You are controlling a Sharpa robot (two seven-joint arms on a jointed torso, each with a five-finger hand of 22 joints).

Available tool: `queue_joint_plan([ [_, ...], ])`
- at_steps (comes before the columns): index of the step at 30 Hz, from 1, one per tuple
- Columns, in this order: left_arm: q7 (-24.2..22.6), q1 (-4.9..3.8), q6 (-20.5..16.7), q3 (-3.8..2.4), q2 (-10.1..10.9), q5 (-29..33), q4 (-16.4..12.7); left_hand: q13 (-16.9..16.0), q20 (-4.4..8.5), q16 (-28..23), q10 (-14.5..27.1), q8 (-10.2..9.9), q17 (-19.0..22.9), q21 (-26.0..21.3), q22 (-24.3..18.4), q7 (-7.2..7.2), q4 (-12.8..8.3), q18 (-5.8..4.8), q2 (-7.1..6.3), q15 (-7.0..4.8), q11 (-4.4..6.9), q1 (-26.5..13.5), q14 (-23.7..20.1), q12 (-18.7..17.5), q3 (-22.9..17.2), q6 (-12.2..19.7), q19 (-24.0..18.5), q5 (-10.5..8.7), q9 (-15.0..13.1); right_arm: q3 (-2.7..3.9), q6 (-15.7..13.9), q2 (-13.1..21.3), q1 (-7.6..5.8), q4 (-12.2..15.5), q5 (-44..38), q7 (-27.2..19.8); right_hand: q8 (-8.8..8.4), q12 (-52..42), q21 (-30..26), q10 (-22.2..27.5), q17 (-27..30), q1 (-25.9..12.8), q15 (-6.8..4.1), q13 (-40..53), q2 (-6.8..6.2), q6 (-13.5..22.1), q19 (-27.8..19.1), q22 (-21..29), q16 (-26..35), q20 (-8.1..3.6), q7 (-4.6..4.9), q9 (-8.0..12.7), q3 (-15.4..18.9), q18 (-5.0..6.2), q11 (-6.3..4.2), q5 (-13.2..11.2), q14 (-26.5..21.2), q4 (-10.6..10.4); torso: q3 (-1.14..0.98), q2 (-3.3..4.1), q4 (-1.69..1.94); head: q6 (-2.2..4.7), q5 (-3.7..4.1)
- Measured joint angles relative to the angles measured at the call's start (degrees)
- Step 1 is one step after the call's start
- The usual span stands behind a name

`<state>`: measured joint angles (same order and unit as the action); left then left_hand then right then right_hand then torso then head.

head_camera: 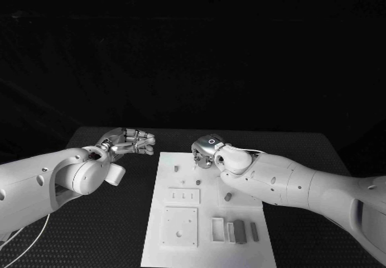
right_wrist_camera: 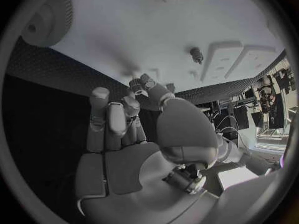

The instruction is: Assemble the parts on the task board

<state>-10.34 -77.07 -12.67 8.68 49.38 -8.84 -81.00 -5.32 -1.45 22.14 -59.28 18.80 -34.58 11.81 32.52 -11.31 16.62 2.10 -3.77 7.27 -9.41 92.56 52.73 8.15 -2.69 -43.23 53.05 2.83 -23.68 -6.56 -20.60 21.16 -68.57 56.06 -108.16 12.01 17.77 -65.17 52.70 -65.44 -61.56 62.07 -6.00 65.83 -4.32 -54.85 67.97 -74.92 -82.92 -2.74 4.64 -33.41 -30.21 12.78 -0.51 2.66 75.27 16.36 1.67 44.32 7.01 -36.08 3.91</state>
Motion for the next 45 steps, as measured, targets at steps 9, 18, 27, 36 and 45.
queue_joint_plan([
  [9, 0.0, 0.0, 0.0, 0.0, 0.0, 0.0, 0.0, 0.1, 0.0, 0.0, 0.0, 0.0, -0.1, 0.0, 0.0, 0.0, 0.0, -0.02, 0.0, 0.0, 0.0, 0.0, 0.0, 0.0, 0.0, 0.0, 0.0, 0.0, 0.1, -0.01, 0.0, -0.1, 0.01, -0.3, 0.1, 0.1, 0.0, 0.0, 0.0, 0.0, 0.2, 0.0, 0.06, 0.0, 0.0, 0.0, 0.0, 0.0, 0.0, 0.01, 0.0, 0.0, 0.0, -0.01, 0.0, 0.0, -0.1, 0.0, 0.01, 0.05, -0.01, 0.02, 0.08],
  [18, 0.1, 0.0, 0.0, 0.0, 0.0, 0.0, 0.0, 0.1, 0.0, -0.2, 0.0, 0.0, -0.1, 0.0, -0.1, 0.0, 0.0, -0.03, 0.0, 0.0, 0.0, 0.0, 0.0, -0.2, 0.0, 0.0, 0.0, 0.0, 0.1, -0.04, 0.0, -0.1, 0.07, -0.3, 0.5, 0.1, -2.69, 0.6, 0.0, -0.1, 0.9, -0.8, 0.33, -0.1, -1.83, 1.8, -0.1, 0.0, 0.0, 0.11, 1.76, 0.9, -0.3, -0.01, 1.13, 0.0, -0.5, -0.1, 0.04, 0.07, -0.01, 0.09, 0.12],
  [27, 0.1, 0.0, 0.0, 0.0, 0.1, 0.0, 0.0, 0.1, 0.0, -0.2, 0.0, 0.0, -0.1, 0.0, -0.1, 0.0, 0.0, -0.04, 0.0, 0.0, 0.0, 0.0, 0.0, -0.2, 0.0, 0.0, 0.0, 0.0, 0.1, -0.05, -0.6, 0.3, 0.08, 0.0, 0.9, 0.4, -4.92, 0.6, 0.0, 0.0, 1.2, -1.5, 1.52, -0.1, -4.56, 3.4, 0.1, 0.0, 0.0, -0.11, 1.85, 2.0, -1.4, -0.02, 2.26, 0.0, -0.5, -1.2, 0.07, 0.09, -0.01, 0.08, 0.21],
  [36, 0.2, -0.01, 0.0, 0.0, 0.4, 0.0, -0.1, 0.1, 0.0, -0.2, 0.0, -0.2, -0.2, 0.0, -0.1, 0.0, 0.0, -0.06, 0.0, 0.0, 0.0, 0.0, 0.0, -0.2, 0.0, 0.0, 0.0, 0.0, 0.1, 1.9, -1.9, 5.9, 0.17, 5.7, 1.1, 0.5, -4.93, 0.6, 0.0, -0.2, 0.9, -1.3, 1.92, -0.1, -5.04, 3.6, 0.4, 0.0, 0.0, -0.23, 1.83, 2.0, -2.1, -0.14, 2.47, 0.0, -0.5, -1.9, 0.04, 0.13, -0.02, 0.17, 0.17],
  [45, 0.2, -0.03, 0.0, 0.0, 1.3, 0.0, -0.9, 0.1, 0.0, -0.2, 0.0, -0.2, -0.2, 0.0, -0.1, 0.0, 0.0, -0.07, 0.01, -0.01, 0.0, 0.0, 0.0, -0.5, 0.0, 0.0, 0.0, 0.0, 0.1, 4.11, -1.9, 14.6, -1.97, 13.1, 3.7, 0.5, -4.93, 0.6, 0.0, -0.2, 0.8, -1.9, 1.93, -0.1, -8.2, 3.7, 0.7, 0.0, -0.2, -0.33, 1.93, 2.0, -2.6, -0.2, 2.46, 0.0, -0.1, -3.5, -0.03, 0.13, -0.62, 0.54, -0.28],
])
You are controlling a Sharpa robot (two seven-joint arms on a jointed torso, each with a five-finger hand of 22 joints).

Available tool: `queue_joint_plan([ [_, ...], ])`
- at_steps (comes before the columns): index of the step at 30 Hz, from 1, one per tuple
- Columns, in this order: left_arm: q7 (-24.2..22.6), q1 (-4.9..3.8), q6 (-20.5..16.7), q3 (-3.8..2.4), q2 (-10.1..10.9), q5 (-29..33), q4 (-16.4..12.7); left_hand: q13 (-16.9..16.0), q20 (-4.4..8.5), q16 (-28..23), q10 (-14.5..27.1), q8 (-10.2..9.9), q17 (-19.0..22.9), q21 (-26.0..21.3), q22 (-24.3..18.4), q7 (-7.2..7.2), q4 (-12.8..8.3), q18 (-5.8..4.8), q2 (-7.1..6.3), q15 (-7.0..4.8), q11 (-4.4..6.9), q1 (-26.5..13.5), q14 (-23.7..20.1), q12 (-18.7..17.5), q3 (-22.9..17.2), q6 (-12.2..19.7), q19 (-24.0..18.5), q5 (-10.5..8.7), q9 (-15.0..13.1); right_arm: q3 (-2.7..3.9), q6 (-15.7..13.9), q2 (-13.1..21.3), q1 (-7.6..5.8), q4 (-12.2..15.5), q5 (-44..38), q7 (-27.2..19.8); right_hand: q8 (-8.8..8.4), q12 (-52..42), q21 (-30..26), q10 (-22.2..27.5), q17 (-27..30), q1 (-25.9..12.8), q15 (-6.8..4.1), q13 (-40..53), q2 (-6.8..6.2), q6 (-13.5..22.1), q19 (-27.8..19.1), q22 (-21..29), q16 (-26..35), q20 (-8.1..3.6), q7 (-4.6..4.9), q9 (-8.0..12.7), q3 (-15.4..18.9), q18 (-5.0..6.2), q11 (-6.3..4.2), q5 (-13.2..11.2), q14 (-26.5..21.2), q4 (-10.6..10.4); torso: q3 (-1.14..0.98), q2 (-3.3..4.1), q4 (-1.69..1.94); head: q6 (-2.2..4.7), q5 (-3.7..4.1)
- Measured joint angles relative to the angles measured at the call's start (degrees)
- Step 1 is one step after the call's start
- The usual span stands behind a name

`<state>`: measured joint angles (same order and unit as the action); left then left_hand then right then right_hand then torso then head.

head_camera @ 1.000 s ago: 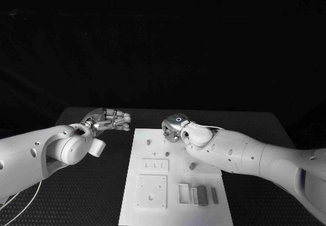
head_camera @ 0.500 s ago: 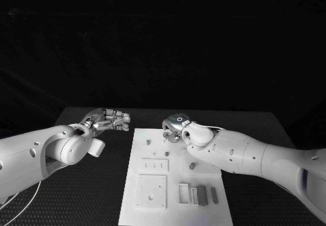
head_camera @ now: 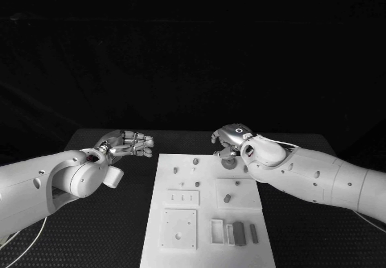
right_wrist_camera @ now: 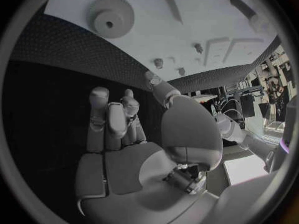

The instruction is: Assemble the parts on the task board

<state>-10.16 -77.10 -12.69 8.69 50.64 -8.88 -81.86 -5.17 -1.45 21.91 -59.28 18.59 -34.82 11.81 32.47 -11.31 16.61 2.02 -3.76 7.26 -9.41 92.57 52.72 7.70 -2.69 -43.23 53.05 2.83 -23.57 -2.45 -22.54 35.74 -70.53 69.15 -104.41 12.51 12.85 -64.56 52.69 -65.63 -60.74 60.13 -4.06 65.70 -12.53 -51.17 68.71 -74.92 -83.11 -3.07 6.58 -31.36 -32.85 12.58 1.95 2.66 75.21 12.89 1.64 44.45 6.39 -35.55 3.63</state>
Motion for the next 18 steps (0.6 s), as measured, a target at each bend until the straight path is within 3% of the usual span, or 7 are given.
queue_joint_plan([
  [3, 0.0, -0.02, 0.0, 0.0, 0.2, 0.0, 0.0, 0.0, 0.0, -0.2, 0.0, 0.0, 0.0, 0.0, 0.0, 0.0, 0.0, 0.0, 0.0, 0.0, 0.0, 0.0, 0.0, 0.0, 0.0, 0.0, 0.0, 0.0, 0.0, 0.1, 1.0, 1.9, -0.66, 1.2, 1.7, -0.1, -0.18, 0.0, 0.0, 0.0, 0.5, -0.5, 0.02, 0.0, -1.2, 0.1, 0.0, 0.0, 0.0, 0.0, 0.05, 0.3, -0.4, -0.01, 0.01, 0.0, 0.0, -1.0, -0.04, 0.03, -0.21, 0.07, -0.12],
  [8, 0.0, -0.03, 0.0, 0.0, 0.3, 0.0, -0.1, 0.0, 0.0, -0.2, -0.2, 0.0, 0.0, 0.0, 0.0, 0.0, 0.0, -0.01, 0.0, 0.0, -0.2, 0.0, 0.0, 0.0, 0.0, 0.0, 0.0, 0.0, 0.0, 0.12, 4.3, 2.9, -0.96, 1.0, 4.3, -0.5, -1.89, 0.0, -0.3, 1.0, 1.4, -1.5, 1.03, 0.1, -2.8, 2.5, 0.0, 0.0, 0.0, 0.02, 0.28, 1.1, -0.3, -0.24, 1.03, 0.0, -1.0, -2.5, -0.18, 0.07, -0.48, 0.22, -0.17],
  [9, 0.0, -0.04, 0.0, 0.0, 0.3, 0.0, -0.1, 0.0, 0.0, -0.2, -0.2, 0.0, 0.0, 0.0, 0.0, 0.0, 0.0, -0.02, 0.0, 0.0, -0.2, 0.0, 0.0, 0.0, 0.0, 0.0, 0.0, 0.0, 0.0, 0.11, 5.1, 2.9, -0.96, 0.8, 4.8, -0.6, -2.48, 0.0, -0.3, 1.4, 1.6, -1.7, 1.33, 0.1, -3.15, 4.0, -0.2, 0.0, 0.0, 0.23, 0.76, 1.3, -0.3, -0.31, 1.36, 0.0, -1.3, -2.9, -0.2, 0.07, -0.49, 0.24, -0.17],
  [10, 0.0, -0.04, 0.0, 0.0, 0.3, 0.0, -0.1, 0.0, 0.0, -0.2, -0.2, 0.0, 0.0, 0.0, 0.0, 0.0, 0.0, -0.01, 0.0, 0.0, -0.2, 0.0, 0.0, 0.0, 0.0, 0.0, 0.0, 0.0, 0.0, 0.1, 5.9, 2.9, -0.95, 0.5, 5.2, -0.7, -3.04, 0.0, -0.4, 1.6, 1.8, -1.7, 1.52, 0.2, -3.57, 6.3, -0.4, 0.0, 0.0, 0.37, 2.11, 1.5, -0.4, -0.32, 1.55, 0.0, -1.6, -3.2, -0.21, 0.08, -0.49, 0.26, -0.17],
  [12, 0.0, -0.05, 0.0, 0.0, 0.2, 0.0, 0.1, 0.0, 0.0, -0.2, -0.2, 0.0, 0.0, 0.0, 0.0, 0.0, 0.0, -0.02, 0.0, 0.0, -0.2, 0.0, 0.0, 0.0, 0.0, 0.0, 0.0, 0.0, 0.0, 0.08, 7.4, 2.7, -0.93, -0.5, 6.0, -1.0, -3.71, 0.0, -0.5, 2.2, 2.0, -1.8, 1.71, 0.4, -3.7, 8.3, -1.0, 0.0, 0.0, 0.53, 2.76, 1.8, -0.5, -0.34, 2.11, 0.0, -2.4, -3.5, -0.21, 0.1, -0.48, 0.28, -0.07],
  [14, 0.0, -0.04, 0.0, 0.0, 0.0, 0.0, 0.3, 0.0, 0.0, -0.2, -0.2, 0.0, 0.0, 0.0, 0.0, 0.0, 0.0, -0.02, 0.0, 0.0, -0.2, 0.0, 0.0, 0.0, 0.0, 0.0, 0.0, 0.0, 0.0, 0.07, 8.5, 2.5, -0.92, -1.5, 6.6, -1.3, -3.7, 0.0, -0.5, 2.6, 2.0, -1.8, 1.73, 0.6, -3.7, 8.7, -1.1, 0.0, 0.0, 0.52, 3.21, 1.8, -0.8, -0.62, 1.95, 0.0, -2.4, -3.7, -0.23, 0.12, -0.46, 0.28, 0.03],
  [18, 0.0, -0.04, 0.0, 0.02, -0.1, 0.0, 0.5, 0.0, 0.0, -0.2, -0.2, 0.0, -0.1, 0.0, 0.0, 0.0, 0.0, -0.02, 0.0, 0.0, -0.2, 0.0, 0.0, 0.0, 0.0, 0.0, 0.0, 0.0, 0.0, 0.01, 9.8, 2.2, -0.89, -3.0, 7.4, -1.9, -2.26, -0.6, -0.5, 2.7, 1.6, -1.3, 1.72, 0.7, -3.21, 7.9, -1.2, 0.0, -0.3, 0.52, 3.3, 1.0, -0.8, -0.63, 1.82, 0.0, -2.4, -3.7, -0.21, 0.13, -0.42, 0.23, 0.32],
])
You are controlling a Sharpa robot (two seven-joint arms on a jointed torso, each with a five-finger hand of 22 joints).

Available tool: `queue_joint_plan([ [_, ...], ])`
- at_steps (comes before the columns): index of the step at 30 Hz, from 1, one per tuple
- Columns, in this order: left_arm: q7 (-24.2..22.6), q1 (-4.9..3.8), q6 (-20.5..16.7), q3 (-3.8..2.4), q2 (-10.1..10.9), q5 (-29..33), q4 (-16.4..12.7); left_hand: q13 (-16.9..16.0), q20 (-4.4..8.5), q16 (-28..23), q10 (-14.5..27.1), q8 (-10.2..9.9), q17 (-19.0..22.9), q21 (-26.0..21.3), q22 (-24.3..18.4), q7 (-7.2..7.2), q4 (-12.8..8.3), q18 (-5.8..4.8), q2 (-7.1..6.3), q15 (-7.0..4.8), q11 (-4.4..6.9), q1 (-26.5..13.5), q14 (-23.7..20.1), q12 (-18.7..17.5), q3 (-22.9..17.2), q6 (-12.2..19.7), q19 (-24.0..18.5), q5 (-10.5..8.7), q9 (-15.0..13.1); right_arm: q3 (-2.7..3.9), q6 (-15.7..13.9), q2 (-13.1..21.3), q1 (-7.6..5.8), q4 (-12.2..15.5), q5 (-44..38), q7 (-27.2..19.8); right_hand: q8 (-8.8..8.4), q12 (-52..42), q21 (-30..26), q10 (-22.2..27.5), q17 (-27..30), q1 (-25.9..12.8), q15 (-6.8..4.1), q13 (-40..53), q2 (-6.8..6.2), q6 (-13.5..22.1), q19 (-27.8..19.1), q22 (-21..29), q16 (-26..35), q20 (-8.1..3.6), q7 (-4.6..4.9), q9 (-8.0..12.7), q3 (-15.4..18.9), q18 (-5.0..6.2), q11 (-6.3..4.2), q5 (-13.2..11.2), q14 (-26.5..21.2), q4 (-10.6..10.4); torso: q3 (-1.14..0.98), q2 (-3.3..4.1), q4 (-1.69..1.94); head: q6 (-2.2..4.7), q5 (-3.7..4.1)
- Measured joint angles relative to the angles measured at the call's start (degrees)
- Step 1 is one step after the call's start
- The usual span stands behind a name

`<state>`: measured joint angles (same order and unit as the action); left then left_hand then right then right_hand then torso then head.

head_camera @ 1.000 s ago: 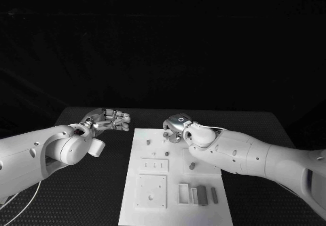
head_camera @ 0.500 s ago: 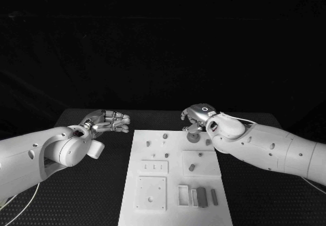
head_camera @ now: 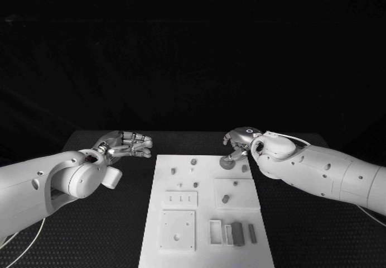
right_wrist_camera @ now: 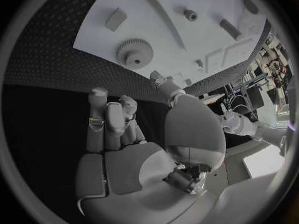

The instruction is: Assemble the parts on the task board

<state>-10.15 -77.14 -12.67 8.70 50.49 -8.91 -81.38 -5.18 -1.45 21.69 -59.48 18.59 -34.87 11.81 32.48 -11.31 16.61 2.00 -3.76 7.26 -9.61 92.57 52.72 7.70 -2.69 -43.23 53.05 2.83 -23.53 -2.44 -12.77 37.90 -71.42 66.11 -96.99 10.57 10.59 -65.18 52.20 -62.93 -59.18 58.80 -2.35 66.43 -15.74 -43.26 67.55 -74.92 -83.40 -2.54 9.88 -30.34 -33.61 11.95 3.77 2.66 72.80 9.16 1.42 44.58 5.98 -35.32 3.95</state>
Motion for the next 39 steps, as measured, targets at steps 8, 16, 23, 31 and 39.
queue_joint_plan([
  [8, 0.0, 0.0, 0.0, 0.01, 0.0, 0.0, 0.1, 0.0, 0.0, 0.0, 0.0, 0.0, 0.0, 0.0, 0.0, -0.03, 0.0, -0.01, 0.0, 0.0, 0.0, 0.0, 0.0, 0.0, 0.0, 0.0, 0.0, 0.0, 0.0, -0.27, 1.7, 0.1, 0.62, -0.5, 0.7, -1.0, 1.61, 0.0, 0.3, 0.1, -0.1, 1.0, -1.06, 0.0, 0.96, -2.5, -0.4, 0.0, -0.2, 0.02, -1.09, -0.9, 1.0, 0.0, -1.12, 0.0, -0.4, 1.0, 0.1, 0.0, 0.01, -0.09, 0.27],
  [16, 0.0, 0.0, 0.0, 0.01, 0.0, 0.0, 0.1, 0.0, 0.0, 0.0, 0.0, 0.0, 0.0, 0.0, 0.0, -0.03, 0.0, -0.21, 0.0, 0.0, 0.0, 0.0, 0.0, 0.0, 0.0, 0.0, 0.0, 0.0, 0.0, -0.41, 2.9, 0.1, 1.15, -0.8, 1.0, -1.8, 1.85, 0.0, 0.3, 0.1, -0.1, 0.9, -1.06, -0.1, 1.58, -2.8, -0.4, 0.0, -0.2, 0.03, -1.21, -1.0, 1.2, 0.0, -1.12, 0.0, -0.4, 1.2, 0.07, 0.0, 0.04, -0.14, 0.75],
  [23, 0.0, 0.0, 0.0, 0.02, 0.0, 0.0, 0.3, 0.0, 0.0, 0.0, 0.0, 0.0, -0.1, 0.0, 0.0, -0.03, 0.0, 0.61, 0.0, 0.0, 0.0, 0.0, 0.0, 0.0, 0.0, 0.0, 0.0, 0.0, 0.0, -0.46, 3.1, -0.3, 1.67, -1.7, 1.1, -2.4, 2.56, -0.3, 0.5, -0.4, -0.5, 1.1, -1.47, -0.2, 2.48, -3.9, -0.5, 0.0, -0.6, 0.09, -1.42, -1.3, 1.3, -0.01, -1.53, 0.0, 0.1, 1.7, 0.03, -0.01, 0.07, -0.3, 0.82],
  [31, 0.0, 0.0, 0.0, 0.02, -0.2, 0.0, 0.5, 0.0, 0.0, 0.0, 0.0, 0.0, -0.1, -0.2, 0.0, -0.03, 0.0, 0.61, 0.0, 0.0, 0.0, 0.0, 0.0, 0.0, 0.0, 0.0, 0.0, 0.0, 0.0, -0.46, 3.1, -1.0, 2.22, -2.8, 1.2, -3.0, 3.29, -0.3, 0.7, -0.6, -0.8, 0.6, -1.76, -0.4, 5.56, -4.9, -0.5, 0.0, -0.9, 0.1, -2.27, -1.7, 1.6, 0.0, -1.74, 0.0, 0.4, 2.2, 0.02, -0.01, 0.1, -0.41, 0.82],
  [39, 0.1, 0.0, 0.0, 0.02, -0.2, 0.0, 0.6, 0.0, 0.0, -0.2, 0.0, 0.0, -0.1, -0.2, 0.0, -0.03, 0.1, 0.59, -0.01, 0.0, 0.0, 0.0, 0.0, 0.0, 0.1, 0.0, 0.0, 0.0, 0.0, -0.37, 3.0, -1.3, 2.24, -3.8, 1.3, -3.7, 3.62, -0.3, 0.9, -0.8, -0.7, 0.4, -1.86, -0.5, 8.57, -5.3, -0.5, 0.0, -0.8, 0.12, -2.55, -1.7, 2.1, -0.01, -1.94, 0.0, 0.5, 3.7, 0.05, -0.02, 0.11, -0.56, 0.75],
])
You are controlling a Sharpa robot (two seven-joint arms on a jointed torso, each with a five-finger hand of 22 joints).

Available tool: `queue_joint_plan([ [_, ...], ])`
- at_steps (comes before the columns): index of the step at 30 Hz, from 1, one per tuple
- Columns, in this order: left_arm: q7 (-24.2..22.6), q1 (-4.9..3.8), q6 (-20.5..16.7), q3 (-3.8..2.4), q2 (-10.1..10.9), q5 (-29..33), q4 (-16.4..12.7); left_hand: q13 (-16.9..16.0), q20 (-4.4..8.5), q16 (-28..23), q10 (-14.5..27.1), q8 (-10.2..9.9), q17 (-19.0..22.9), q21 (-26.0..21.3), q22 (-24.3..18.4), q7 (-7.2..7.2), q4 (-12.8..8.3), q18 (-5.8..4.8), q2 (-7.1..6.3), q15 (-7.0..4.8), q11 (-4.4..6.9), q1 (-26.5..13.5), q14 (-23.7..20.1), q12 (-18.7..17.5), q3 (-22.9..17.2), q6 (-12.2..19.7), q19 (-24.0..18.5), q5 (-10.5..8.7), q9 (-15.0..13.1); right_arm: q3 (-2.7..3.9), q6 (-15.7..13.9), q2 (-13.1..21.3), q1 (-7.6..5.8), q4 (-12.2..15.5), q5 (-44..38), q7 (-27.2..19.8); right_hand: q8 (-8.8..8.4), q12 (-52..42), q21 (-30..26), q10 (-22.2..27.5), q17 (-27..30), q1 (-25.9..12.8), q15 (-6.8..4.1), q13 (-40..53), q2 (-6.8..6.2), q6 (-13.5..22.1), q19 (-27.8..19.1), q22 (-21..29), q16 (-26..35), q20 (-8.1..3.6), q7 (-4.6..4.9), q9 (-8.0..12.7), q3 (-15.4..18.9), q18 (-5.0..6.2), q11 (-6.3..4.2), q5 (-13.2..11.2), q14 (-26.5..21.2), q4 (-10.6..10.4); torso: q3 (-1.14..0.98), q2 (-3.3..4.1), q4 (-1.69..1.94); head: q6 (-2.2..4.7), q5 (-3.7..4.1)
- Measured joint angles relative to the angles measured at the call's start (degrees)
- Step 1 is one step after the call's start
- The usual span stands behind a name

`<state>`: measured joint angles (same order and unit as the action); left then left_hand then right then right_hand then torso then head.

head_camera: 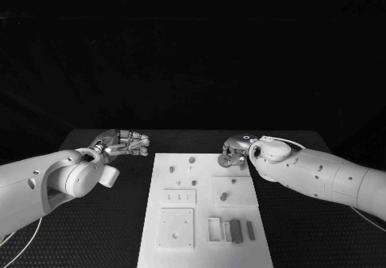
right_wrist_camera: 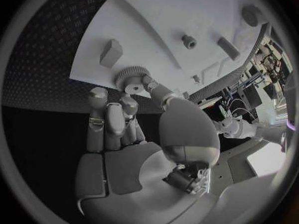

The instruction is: Assemble the parts on the task board

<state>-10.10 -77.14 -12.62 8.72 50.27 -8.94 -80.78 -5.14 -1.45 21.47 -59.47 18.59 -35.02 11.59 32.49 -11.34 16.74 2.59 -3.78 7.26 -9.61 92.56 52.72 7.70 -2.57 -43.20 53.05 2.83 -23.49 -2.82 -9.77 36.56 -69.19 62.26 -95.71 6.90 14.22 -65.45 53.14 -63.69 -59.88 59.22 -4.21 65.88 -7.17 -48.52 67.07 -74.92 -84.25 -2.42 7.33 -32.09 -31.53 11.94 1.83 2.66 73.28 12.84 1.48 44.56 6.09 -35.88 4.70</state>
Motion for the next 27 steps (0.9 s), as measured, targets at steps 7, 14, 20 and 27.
queue_joint_plan([
  [7, 0.0, 0.0, 0.0, 0.01, 0.0, 0.0, 0.0, 0.0, 0.0, 0.0, 0.0, 0.0, 0.0, 0.0, 0.0, 0.0, 0.0, -0.01, -0.22, 0.0, 0.0, -0.2, 0.0, -0.2, 0.0, 0.0, 0.0, 0.0, 0.0, 0.0, 0.1, 0.0, -0.01, -0.3, 0.1, -0.5, 0.09, 0.0, 0.0, 0.0, 0.2, 0.0, 0.0, -0.1, 1.92, -0.3, -0.1, 0.0, 0.0, -0.14, -0.12, 0.3, 0.2, 0.01, 0.0, 0.0, 0.0, 1.5, 0.05, 0.0, -0.01, -0.05, 0.02],
  [14, 0.1, 0.0, 0.1, 0.01, 0.0, 0.0, 0.1, 0.0, 0.0, 0.0, 0.0, 0.0, 0.0, 0.0, 0.0, 0.0, 0.0, -0.06, -0.22, 0.0, 0.0, -0.2, 0.0, -0.2, 0.0, 0.0, 0.0, 0.0, 0.0, 0.0, 0.3, 0.1, -0.04, -0.5, 0.1, -0.8, 0.09, 0.0, 0.2, 0.0, 0.4, 0.0, 0.01, -0.1, 2.14, -0.3, -0.2, 0.0, 0.0, -0.22, -0.11, 0.3, 0.4, 0.01, 0.0, 0.0, 0.0, 3.0, 0.04, -0.01, -0.01, -0.17, 0.12],
  [20, 0.1, 0.0, 0.1, 0.01, 0.0, 0.0, 0.1, 0.0, 0.0, 0.0, 0.0, 0.0, 0.0, 0.0, 0.0, 0.0, 0.0, -0.09, -0.22, 0.0, 0.0, -0.2, 0.0, -0.2, 0.0, 0.0, 0.0, 0.0, 0.0, -0.17, 0.3, 0.0, -0.08, -0.6, -0.3, -0.8, 0.09, 0.0, 0.2, 0.0, 0.4, 0.1, 0.01, -0.1, 2.3, -0.3, -0.2, 0.0, -0.1, -0.22, -0.09, 0.4, 0.4, 0.01, 0.0, 0.0, 0.0, 3.4, 0.04, -0.01, -0.03, -0.25, 0.14],
  [27, 0.1, 0.0, 0.1, 0.01, 0.1, 0.0, 0.1, 0.0, 0.0, 0.0, 0.0, 0.0, -0.1, 0.0, 0.0, 0.0, 0.0, -0.14, -0.22, 0.0, 0.0, -0.2, 0.0, -0.2, 0.0, 0.0, 0.0, 0.0, 0.0, -0.67, 0.0, 0.1, -0.21, -0.3, -1.8, -0.8, 0.09, 0.0, 0.2, 0.0, 0.5, 0.6, 0.01, -0.1, 1.8, -0.3, -0.2, 0.0, -0.2, -0.21, -0.1, 0.5, 0.4, 0.0, 0.0, 0.0, 0.0, 3.5, 0.05, -0.02, -0.04, -0.44, 0.16],
])
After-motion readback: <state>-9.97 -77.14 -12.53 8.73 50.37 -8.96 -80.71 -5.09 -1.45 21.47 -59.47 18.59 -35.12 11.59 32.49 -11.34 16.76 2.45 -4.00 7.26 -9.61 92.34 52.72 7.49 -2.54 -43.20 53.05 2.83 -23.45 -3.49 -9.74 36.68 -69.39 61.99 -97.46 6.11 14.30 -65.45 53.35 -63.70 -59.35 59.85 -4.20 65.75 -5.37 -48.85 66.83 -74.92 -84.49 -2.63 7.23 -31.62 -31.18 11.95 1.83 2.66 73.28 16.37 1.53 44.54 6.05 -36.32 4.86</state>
